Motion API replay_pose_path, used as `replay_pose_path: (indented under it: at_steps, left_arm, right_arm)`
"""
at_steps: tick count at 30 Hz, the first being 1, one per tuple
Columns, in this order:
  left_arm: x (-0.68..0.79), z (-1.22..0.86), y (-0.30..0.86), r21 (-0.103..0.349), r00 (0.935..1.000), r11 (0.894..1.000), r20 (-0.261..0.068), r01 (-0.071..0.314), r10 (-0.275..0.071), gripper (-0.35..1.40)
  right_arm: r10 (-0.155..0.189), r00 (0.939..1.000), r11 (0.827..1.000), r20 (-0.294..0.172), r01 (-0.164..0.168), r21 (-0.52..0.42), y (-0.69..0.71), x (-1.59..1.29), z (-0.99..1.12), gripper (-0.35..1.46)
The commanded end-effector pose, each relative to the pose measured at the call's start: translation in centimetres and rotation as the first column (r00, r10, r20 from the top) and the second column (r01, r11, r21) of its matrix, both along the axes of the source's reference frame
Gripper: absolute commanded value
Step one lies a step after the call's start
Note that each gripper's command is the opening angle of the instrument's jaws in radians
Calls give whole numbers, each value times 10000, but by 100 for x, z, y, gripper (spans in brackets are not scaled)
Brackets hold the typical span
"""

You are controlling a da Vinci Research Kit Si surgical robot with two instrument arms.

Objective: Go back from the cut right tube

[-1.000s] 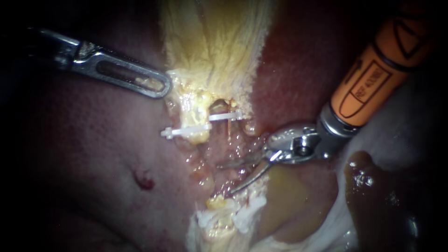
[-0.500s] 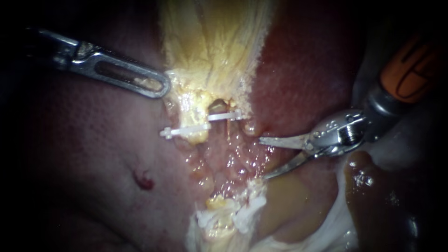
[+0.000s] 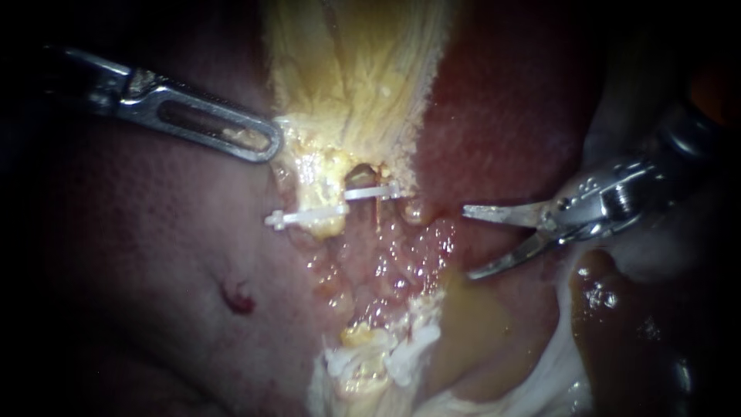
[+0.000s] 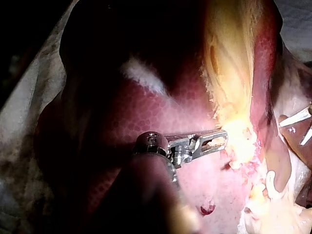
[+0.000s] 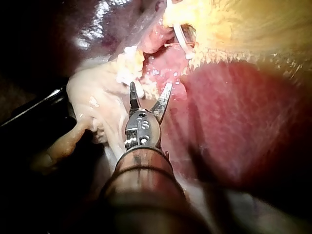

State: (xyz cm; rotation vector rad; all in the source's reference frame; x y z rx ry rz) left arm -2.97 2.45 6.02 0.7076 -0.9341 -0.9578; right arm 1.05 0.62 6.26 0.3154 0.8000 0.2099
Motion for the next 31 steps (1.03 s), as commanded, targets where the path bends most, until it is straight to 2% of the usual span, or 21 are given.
replay_pose_path:
  at_steps: [1, 7, 12, 15, 22, 31]
  left_arm:
    - [-3, 3, -3, -5, 10000, 10000, -14, -14, 14, -35]
    - [-23, 17, -14, -19, 9999, 9999, 63, -114, 114, -35]
    - [-55, 35, -21, -2, 9995, 9996, 113, -282, 282, -35]
    - [-59, 44, -27, -42, 9994, 9994, 56, -334, 335, -35]
    - [-62, 50, -25, -409, 9984, 9976, 78, -558, 561, -35]
    - [-62, 50, -25, -450, 9981, 9972, 96, -601, 606, -35]
  right_arm:
    - [-4, 10000, 10000, 8, 4, 20, 0, -1, 0, 145]
    - [-9, 10000, 10000, -33, 9, 40, 1, -2, 0, 145]
    - [-22, 10000, 10000, -44, 22, 61, 1, -2, 0, 145]
    - [-26, 10000, 10000, -47, 26, 61, 1, -3, 0, 145]
    - [-26, 10000, 10000, -47, 26, 61, 1, -3, 0, 145]
    - [-43, 9999, 9999, -98, 44, 97, 1, -2, 0, 145]
